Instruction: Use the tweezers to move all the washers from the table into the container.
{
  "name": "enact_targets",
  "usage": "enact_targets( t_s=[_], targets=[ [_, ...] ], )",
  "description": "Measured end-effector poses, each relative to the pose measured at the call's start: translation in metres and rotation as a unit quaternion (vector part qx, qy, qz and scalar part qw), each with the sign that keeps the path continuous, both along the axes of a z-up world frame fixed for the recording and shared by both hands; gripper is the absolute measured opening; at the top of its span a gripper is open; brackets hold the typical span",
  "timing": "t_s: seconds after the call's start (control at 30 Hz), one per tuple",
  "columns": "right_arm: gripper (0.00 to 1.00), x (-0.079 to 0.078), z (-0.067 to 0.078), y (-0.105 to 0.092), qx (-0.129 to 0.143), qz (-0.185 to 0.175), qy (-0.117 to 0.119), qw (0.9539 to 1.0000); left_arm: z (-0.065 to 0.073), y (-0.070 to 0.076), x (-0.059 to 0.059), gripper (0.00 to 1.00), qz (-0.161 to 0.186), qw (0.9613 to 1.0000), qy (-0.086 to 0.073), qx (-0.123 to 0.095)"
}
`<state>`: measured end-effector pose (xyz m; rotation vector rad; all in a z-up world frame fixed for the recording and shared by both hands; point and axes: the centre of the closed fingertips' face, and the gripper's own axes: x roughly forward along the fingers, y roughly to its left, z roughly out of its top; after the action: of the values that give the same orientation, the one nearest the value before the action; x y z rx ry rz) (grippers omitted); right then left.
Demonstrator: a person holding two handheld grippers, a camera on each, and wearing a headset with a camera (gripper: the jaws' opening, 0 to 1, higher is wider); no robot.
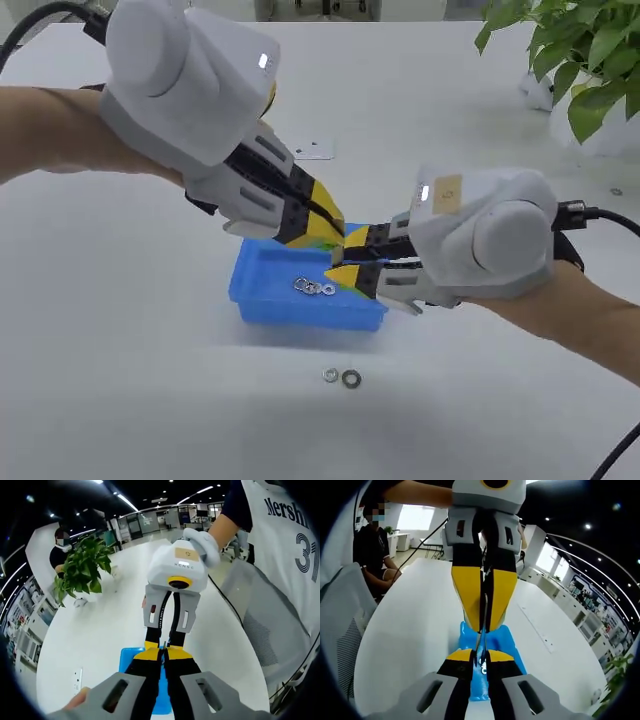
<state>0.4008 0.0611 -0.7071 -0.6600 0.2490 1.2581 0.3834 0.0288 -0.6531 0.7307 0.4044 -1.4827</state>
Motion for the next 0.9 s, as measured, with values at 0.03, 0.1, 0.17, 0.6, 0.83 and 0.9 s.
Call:
enact_targets(
  t_s=[0.03,0.1,0.17,0.6,0.83,0.9],
  targets=[
    [0.11,-0.002,0.000,0.000,-0.001,0.001,-0.001,1.0000,0.001,0.000,-0.003,0.06,0.000,1.0000,-0.001,-0.001],
    [0.11,-0.007,0.001,-0.001,-0.003,0.003,-0.001,1.0000,0.001,-0.001,-0.008,0.06,0.002,1.0000,0.000,-0.005],
    [0.11,-0.012,0.001,-0.003,-0.005,0.006,-0.002,1.0000,0.002,-0.001,-0.013,0.06,0.003,1.0000,0.002,-0.009],
    [0.11,-0.039,-0.002,-0.006,-0.011,0.015,0.003,0.9998,0.000,-0.004,-0.040,0.06,0.005,0.9998,0.009,-0.014],
    [0.11,-0.052,-0.009,-0.007,-0.012,0.017,0.012,0.9997,-0.006,-0.004,-0.053,0.06,0.006,0.9997,0.018,-0.015],
    [0.11,-0.057,-0.013,-0.007,-0.013,0.018,0.016,0.9996,-0.010,-0.004,-0.056,0.06,0.005,0.9996,0.023,-0.012]
  ],
)
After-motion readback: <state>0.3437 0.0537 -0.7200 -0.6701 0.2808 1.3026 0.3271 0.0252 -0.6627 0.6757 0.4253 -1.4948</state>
